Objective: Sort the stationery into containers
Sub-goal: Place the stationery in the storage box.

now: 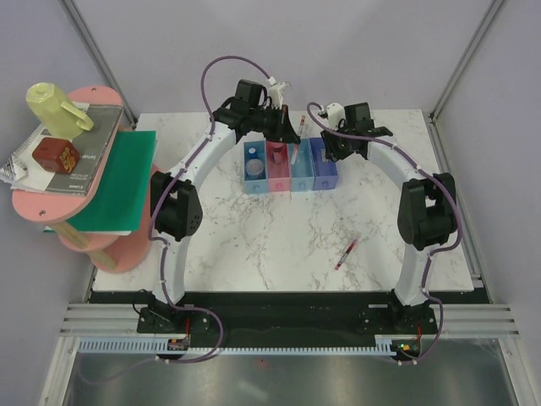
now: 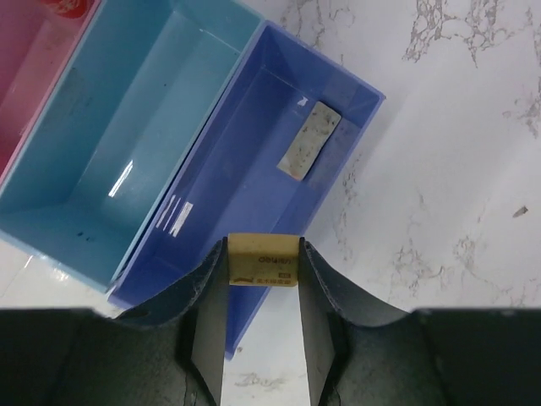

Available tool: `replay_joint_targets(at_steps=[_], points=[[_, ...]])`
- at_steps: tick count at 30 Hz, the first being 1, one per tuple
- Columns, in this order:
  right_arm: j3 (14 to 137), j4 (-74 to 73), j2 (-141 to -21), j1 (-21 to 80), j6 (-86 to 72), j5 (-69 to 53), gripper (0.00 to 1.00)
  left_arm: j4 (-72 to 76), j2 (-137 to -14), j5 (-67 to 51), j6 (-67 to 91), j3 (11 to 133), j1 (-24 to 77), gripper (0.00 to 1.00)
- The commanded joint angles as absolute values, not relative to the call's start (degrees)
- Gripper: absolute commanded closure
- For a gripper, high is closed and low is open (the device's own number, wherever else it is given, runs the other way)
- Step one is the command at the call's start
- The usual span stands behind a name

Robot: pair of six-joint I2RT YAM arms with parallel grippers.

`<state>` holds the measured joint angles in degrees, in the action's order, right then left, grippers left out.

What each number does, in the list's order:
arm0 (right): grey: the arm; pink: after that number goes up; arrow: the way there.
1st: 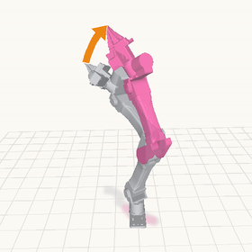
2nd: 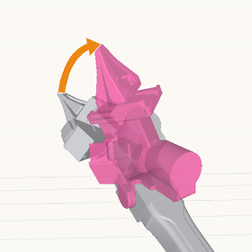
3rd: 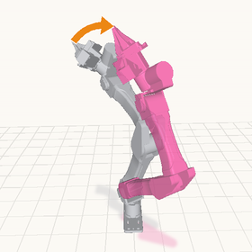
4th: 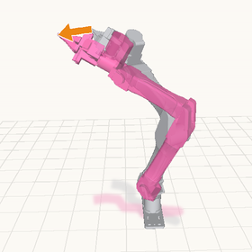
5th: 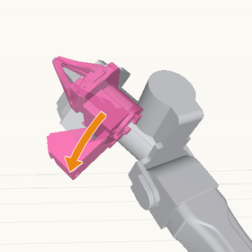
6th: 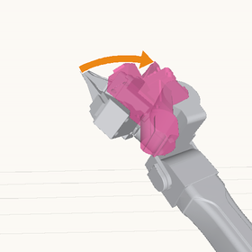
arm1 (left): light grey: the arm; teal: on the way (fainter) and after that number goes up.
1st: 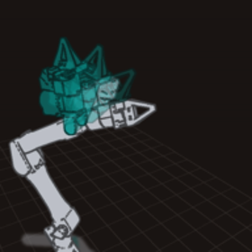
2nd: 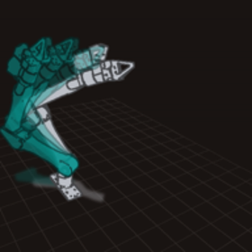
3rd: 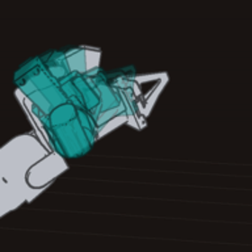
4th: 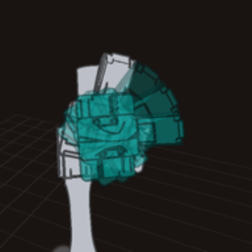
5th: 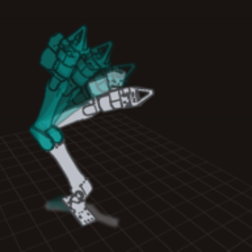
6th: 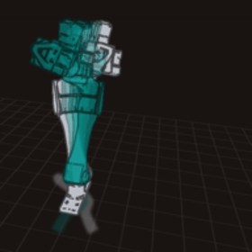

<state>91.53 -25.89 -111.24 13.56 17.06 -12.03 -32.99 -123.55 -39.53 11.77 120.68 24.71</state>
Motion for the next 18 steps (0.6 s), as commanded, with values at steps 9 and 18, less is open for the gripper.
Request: replay_joint_targets(at_steps=[9, 18], points=[[96.86, -17.31, -120.06, 13.54, 13.01, -14.23, 0.83, -21.37, -135.96, -38.24, 17.75, 129.02, 25.14, 0.98], [94.48, -16.96, -117.69, 13.54, 13.89, -14.50, 0.57, -19.87, -138.78, -36.65, 17.05, 129.82, 25.14, 0.98]])
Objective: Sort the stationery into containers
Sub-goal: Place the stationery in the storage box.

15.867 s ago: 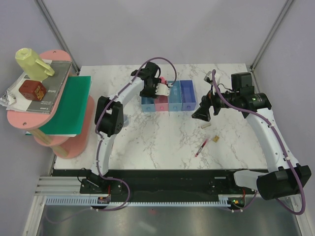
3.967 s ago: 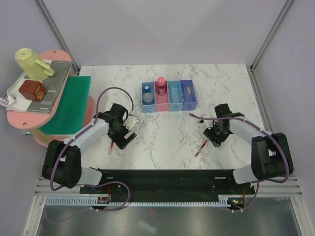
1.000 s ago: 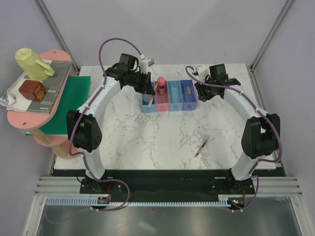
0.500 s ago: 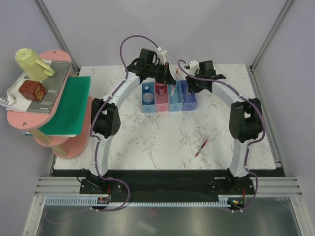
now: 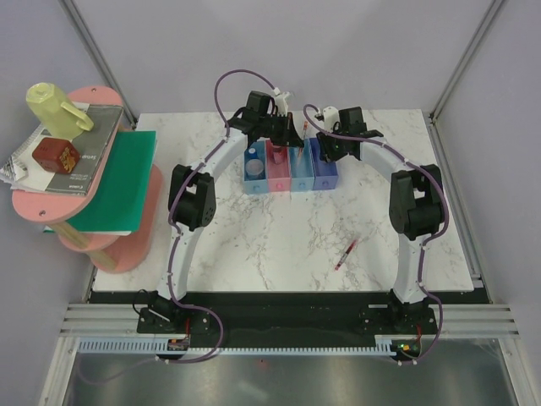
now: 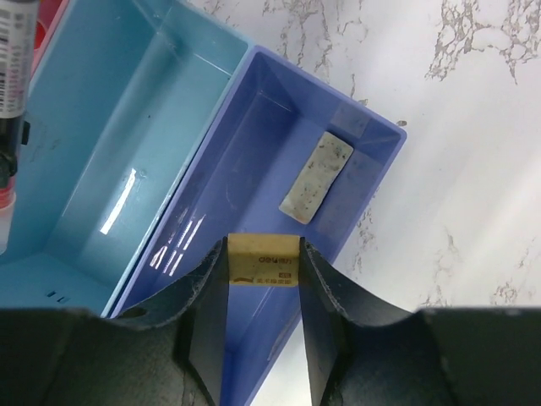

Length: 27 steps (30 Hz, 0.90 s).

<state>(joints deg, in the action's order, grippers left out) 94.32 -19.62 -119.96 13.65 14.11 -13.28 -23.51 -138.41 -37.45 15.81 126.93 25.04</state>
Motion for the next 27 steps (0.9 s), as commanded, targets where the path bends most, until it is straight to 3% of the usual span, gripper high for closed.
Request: replay_joint_targets(at_steps=[1, 7, 16, 22, 27], points=[[94.31, -16.96, -117.42, 13.62, 13.89, -14.41, 0.55, -19.52, -138.87, -36.56, 16.96, 129.81, 25.14, 0.98], [93.43, -17.49, -113.65, 13.54, 13.97, -14.85, 0.31, -19.16, -139.31, -36.39, 16.88, 129.46, 25.14, 0.98], [91.41, -17.84, -106.27, 13.27, 13.36, -13.36, 0.27, -19.07, -139.74, -35.68, 15.38, 126.48, 25.14, 0.97], [89.91, -19.68, -100.38, 13.09, 13.53, -12.13, 0.26, -19.25, -140.45, -36.21, 14.59, 125.77, 25.22, 0.70], [87.02, -21.62, -95.29, 13.10, 15.55, -10.99, 0.26, -19.25, -139.84, -37.00, 14.59, 123.58, 25.14, 0.63]])
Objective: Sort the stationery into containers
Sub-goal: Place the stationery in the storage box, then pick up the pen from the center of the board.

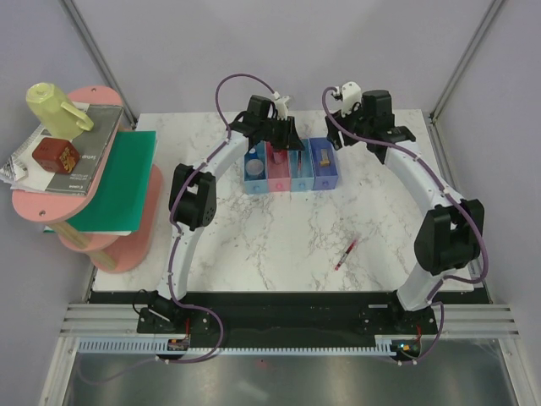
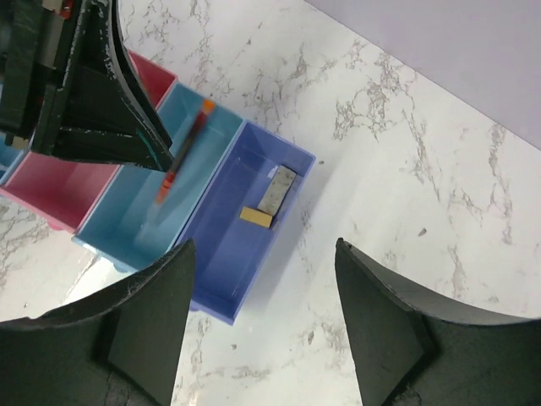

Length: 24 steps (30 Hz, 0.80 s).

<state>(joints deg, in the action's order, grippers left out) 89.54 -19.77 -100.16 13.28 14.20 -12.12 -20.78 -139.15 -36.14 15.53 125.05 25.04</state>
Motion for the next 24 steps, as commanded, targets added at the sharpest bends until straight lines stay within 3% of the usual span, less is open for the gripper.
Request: replay_joint_targets(at_steps=[1, 15, 24], points=[[86.40, -21.80, -94.49, 13.18, 16.08, -10.73, 0.26, -19.34, -139.31, -37.18, 14.50, 122.70, 25.14, 0.60], [74.89, -42.09, -77.63, 13.18, 46.66, -11.34, 0.25, -20.48, -125.17, -41.39, 12.22, 116.73, 25.66, 0.55], [69.88, -51.05, -72.07, 13.36, 55.61, -13.53, 0.27, -21.27, -119.19, -53.24, 12.48, 119.26, 28.65, 0.55]])
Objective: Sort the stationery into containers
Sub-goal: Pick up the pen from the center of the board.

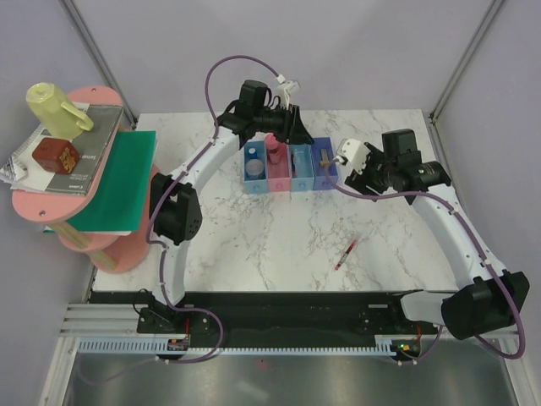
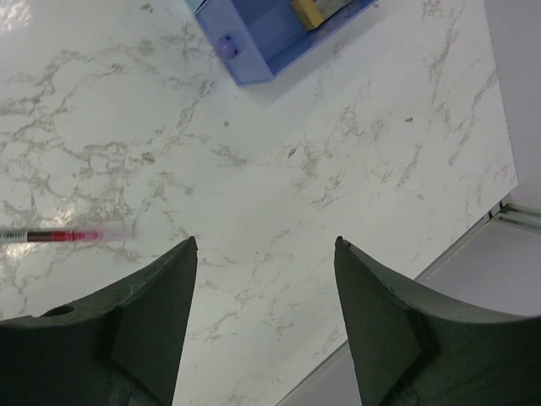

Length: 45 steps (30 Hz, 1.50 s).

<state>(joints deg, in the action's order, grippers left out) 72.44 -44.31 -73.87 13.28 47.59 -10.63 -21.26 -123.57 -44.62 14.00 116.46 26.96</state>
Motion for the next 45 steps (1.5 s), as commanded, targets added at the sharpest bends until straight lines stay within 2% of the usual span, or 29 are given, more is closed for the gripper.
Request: replay_joint_targets(at_steps=[1, 5, 11, 18, 23, 28, 37, 38, 42, 45], points=[[69.18, -52.54, -71.98, 13.53, 57.37, -13.97, 0.27, -21.70, -117.79, -54.04, 12.57, 119.70, 28.83, 0.55], [63.13, -59.75, -70.85, 15.46, 65.81, -13.01, 0.28, -28.37, -111.28, -54.67, 5.65, 119.18, 28.65, 0.55], [53.89, -59.68, -67.33, 21.79, 74.79, -7.74, 0.26, -48.76, -100.67, -41.76, -12.38, 114.97, 27.60, 0.54], [45.54, -52.30, -67.41, 29.70, 76.20, -2.73, 0.23, -51.24, -83.88, -27.35, -21.08, 96.89, 26.28, 0.53], [43.07, -47.83, -72.84, 33.57, 76.38, -1.85, 0.24, -53.96, -76.83, -23.82, -24.61, 90.71, 26.19, 0.52], [45.78, -45.00, -79.27, 34.10, 76.20, -1.94, 0.28, -55.72, -71.99, -21.80, -26.89, 85.00, 26.10, 0.51], [43.60, -40.53, -85.78, 34.10, 75.67, -2.20, 0.45, -56.34, -70.05, -20.21, -28.39, 83.32, 25.84, 0.50], [43.07, -40.08, -85.87, 34.19, 75.59, -2.02, 0.50, -56.25, -70.05, -20.13, -28.48, 83.32, 25.75, 0.50], [41.05, -38.85, -86.13, 34.19, 75.06, -2.20, 0.59, -56.25, -70.22, -19.86, -29.00, 83.50, 25.66, 0.49], [40.26, -38.67, -85.26, 34.54, 74.80, -2.20, 0.71, -56.25, -70.14, -19.69, -29.09, 84.02, 25.66, 0.48]])
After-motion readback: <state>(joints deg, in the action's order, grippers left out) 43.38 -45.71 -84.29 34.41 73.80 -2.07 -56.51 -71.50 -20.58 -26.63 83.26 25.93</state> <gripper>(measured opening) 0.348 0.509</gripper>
